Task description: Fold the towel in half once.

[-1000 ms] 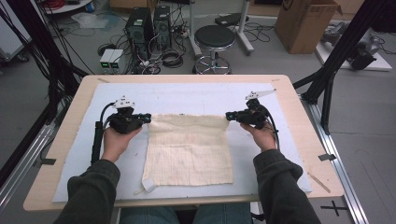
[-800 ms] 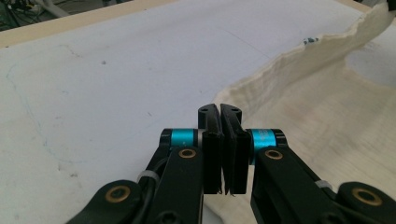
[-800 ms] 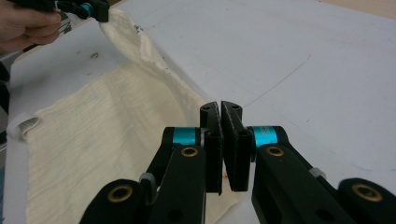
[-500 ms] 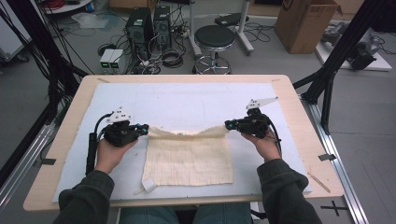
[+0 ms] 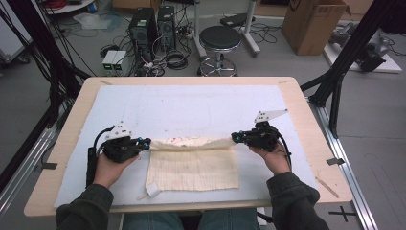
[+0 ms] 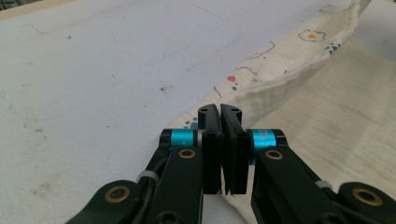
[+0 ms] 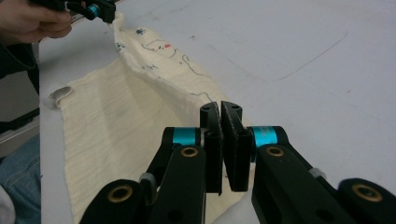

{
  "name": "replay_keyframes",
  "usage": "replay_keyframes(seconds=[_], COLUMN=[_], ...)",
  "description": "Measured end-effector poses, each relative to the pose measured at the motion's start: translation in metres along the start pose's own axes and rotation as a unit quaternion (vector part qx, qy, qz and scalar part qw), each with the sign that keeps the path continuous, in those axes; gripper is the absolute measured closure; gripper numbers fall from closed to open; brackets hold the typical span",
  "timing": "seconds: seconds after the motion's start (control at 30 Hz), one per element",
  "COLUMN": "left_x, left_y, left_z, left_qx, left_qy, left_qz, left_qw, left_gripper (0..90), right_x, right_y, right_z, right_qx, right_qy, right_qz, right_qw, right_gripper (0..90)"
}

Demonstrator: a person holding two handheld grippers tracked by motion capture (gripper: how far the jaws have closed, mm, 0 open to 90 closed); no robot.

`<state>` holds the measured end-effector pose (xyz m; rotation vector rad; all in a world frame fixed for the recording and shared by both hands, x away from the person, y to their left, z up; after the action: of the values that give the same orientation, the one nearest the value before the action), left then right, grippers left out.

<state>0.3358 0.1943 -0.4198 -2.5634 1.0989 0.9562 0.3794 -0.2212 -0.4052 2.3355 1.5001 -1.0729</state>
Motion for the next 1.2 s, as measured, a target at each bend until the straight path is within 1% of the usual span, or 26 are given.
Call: replay_keyframes(seconds=[0.07, 0.1, 0.13, 0.23, 0.33, 0.37, 0.4, 0.43, 0.5, 0.57, 0.7, 0.77, 0.8, 0.87, 1.0, 1.03, 1.1, 1.2], left_x=[-0.002, -0.002, -0.003, -0.005, -0.007, -0.008, -0.009, -0.009, -0.009, -0.009, -0.010, -0.012, -0.012, -0.013, -0.015, -0.016, -0.018, -0.021], left_y=[0.001, 0.001, 0.003, 0.007, 0.012, 0.014, 0.015, 0.017, 0.019, 0.021, 0.026, 0.029, 0.030, 0.032, 0.035, 0.036, 0.039, 0.044], left_z=[0.002, 0.003, 0.003, 0.003, 0.003, 0.004, 0.005, 0.007, 0.012, 0.017, 0.024, 0.027, 0.029, 0.032, 0.038, 0.039, 0.041, 0.045], left_qx=[0.002, 0.002, 0.009, 0.014, 0.024, 0.025, 0.025, 0.024, 0.024, 0.022, 0.026, 0.028, 0.032, 0.039, 0.036, 0.040, 0.040, 0.045], left_qy=[0.002, 0.002, 0.000, 0.006, 0.006, 0.009, 0.011, 0.011, 0.009, 0.008, 0.005, 0.004, 0.000, -0.004, -0.005, -0.007, -0.004, -0.005], left_qz=[0.001, 0.000, -0.004, -0.001, 0.001, 0.003, 0.004, 0.008, 0.009, 0.014, 0.020, 0.030, 0.035, 0.036, 0.043, 0.043, 0.047, 0.052], left_qw=[1.0000, 1.0000, 1.0000, 0.9999, 0.9997, 0.9996, 0.9996, 0.9996, 0.9996, 0.9996, 0.9994, 0.9992, 0.9989, 0.9986, 0.9984, 0.9983, 0.9981, 0.9976], left_gripper=[86.7, 86.7, 86.7, 86.6, 86.6, 86.6, 86.6, 86.6, 86.6, 86.6, 86.6, 86.4, 86.3, 86.2, 86.2, 86.2, 86.2, 86.2], right_x=[0.000, 0.000, 0.000, -0.002, -0.004, -0.005, -0.006, -0.006, -0.007, -0.007, -0.007, -0.007, -0.008, -0.007, -0.005, -0.005, -0.004, -0.003], right_y=[-0.001, -0.002, -0.002, -0.006, -0.010, -0.012, -0.013, -0.014, -0.016, -0.018, -0.021, -0.024, -0.025, -0.027, -0.031, -0.032, -0.034, -0.036], right_z=[0.002, 0.003, 0.004, 0.006, 0.008, 0.009, 0.010, 0.010, 0.012, 0.015, 0.020, 0.023, 0.024, 0.028, 0.035, 0.036, 0.039, 0.043], right_qx=[-0.006, -0.003, -0.005, -0.005, -0.009, -0.008, -0.012, -0.014, -0.015, -0.013, -0.016, -0.021, -0.017, -0.017, -0.017, -0.019, -0.018, -0.017], right_qy=[0.001, 0.001, 0.005, 0.006, 0.009, 0.008, 0.009, 0.011, 0.010, 0.006, 0.004, 0.001, 0.001, -0.002, -0.009, -0.012, -0.014, -0.018], right_qz=[-0.001, -0.002, -0.002, -0.004, -0.004, -0.005, -0.005, -0.005, -0.005, -0.007, -0.004, -0.001, -0.004, -0.005, -0.006, -0.007, -0.009, -0.010], right_qw=[1.0000, 1.0000, 1.0000, 1.0000, 0.9999, 0.9999, 0.9999, 0.9998, 0.9998, 0.9999, 0.9999, 0.9998, 0.9999, 0.9998, 0.9998, 0.9997, 0.9997, 0.9996], right_gripper=[87.5, 87.5, 87.4, 87.5, 87.4, 87.5, 87.4, 87.5, 87.4, 87.4, 87.4, 87.5, 87.4, 87.4, 87.4, 87.4, 87.4, 87.4])
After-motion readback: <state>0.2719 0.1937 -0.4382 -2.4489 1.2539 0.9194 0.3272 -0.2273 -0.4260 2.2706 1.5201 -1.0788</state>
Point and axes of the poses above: each handheld gripper's, and its own axes: x roughly forward along the jaws, z roughly out of its underside, y roughly to its right, the point moved 3 cm from there along x, roughly forward along the jaws, and after that the axes turned 9 degrees about -y, right-handed, at the moved point
